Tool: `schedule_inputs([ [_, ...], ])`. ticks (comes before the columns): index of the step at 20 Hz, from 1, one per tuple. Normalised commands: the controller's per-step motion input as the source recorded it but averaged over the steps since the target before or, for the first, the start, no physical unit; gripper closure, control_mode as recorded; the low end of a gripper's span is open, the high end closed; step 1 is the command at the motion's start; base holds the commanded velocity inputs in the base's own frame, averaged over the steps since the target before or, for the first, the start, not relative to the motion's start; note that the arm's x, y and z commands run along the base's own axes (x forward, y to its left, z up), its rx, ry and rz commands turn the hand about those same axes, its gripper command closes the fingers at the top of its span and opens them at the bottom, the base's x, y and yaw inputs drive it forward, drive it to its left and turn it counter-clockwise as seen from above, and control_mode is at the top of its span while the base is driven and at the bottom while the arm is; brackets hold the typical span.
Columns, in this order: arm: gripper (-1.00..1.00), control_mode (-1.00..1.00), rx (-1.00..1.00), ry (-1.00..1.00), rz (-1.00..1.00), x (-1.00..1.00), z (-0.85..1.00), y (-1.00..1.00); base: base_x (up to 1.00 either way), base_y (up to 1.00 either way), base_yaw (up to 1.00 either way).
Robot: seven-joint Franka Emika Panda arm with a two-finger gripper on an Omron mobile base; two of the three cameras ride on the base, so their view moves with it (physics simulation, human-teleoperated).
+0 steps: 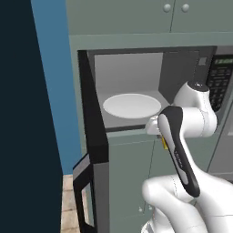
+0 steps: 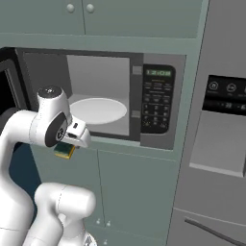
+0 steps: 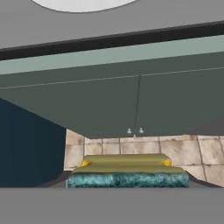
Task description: Place the sponge inside the microwave to prepare for sanitizing.
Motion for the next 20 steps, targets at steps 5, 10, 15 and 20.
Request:
schedule_inputs([
  [5, 1.0, 1.0, 0.0, 0.0, 0.0, 0.0, 0.0, 0.0, 0.4, 0.0, 0.05],
  [10, 1.0, 1.0, 0.0, 0.0, 0.0, 0.0, 0.0, 0.0, 0.34, 0.0, 0.13],
  [15, 1.0, 1.0, 0.0, 0.0, 0.0, 0.0, 0.0, 0.0, 0.32, 0.0, 0.11],
  [20, 1.0, 1.0, 0.0, 0.0, 0.0, 0.0, 0.0, 0.0, 0.06, 0.0, 0.0],
])
